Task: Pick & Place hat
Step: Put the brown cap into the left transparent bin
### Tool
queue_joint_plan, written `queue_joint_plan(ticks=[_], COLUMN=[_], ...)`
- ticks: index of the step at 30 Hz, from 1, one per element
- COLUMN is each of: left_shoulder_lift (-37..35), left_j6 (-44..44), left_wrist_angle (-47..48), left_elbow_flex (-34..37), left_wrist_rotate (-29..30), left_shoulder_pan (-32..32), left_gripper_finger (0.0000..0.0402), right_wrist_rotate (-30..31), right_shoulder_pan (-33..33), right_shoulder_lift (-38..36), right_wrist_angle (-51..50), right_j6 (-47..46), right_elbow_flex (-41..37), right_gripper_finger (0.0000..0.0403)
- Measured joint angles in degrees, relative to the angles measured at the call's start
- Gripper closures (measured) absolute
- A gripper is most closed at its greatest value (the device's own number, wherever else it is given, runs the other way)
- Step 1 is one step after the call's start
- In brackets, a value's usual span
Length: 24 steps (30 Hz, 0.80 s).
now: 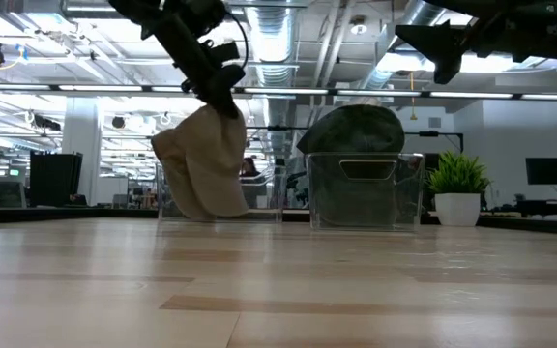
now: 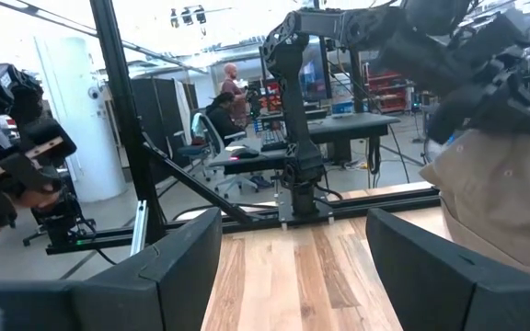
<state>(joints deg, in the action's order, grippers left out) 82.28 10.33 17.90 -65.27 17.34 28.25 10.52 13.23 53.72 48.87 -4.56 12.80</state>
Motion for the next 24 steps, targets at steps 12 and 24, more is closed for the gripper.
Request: queue_joint_plan(ticks=[12,24], left_shoulder_lift=[0.0,0.0], left_j6=[0.33,0.22], left_wrist_angle=[0.05,0.04], left_elbow_flex=[1.48,1.48], left_wrist_rotate=[-0.02,0.0], left_shoulder_pan=[0.0,0.0], left_gripper_finger=[0.0332,0.0291], right_wrist_rotate=[0.0,0.01], right_shoulder_pan=[0.0,0.0], right_shoulder_lift=[0.01,0.0], right_wrist_angle=[0.0,0.0], right_j6=[0.0,0.0], right_elbow_flex=[0.0,0.0], right_gripper_finger=[0.0143,0.0143])
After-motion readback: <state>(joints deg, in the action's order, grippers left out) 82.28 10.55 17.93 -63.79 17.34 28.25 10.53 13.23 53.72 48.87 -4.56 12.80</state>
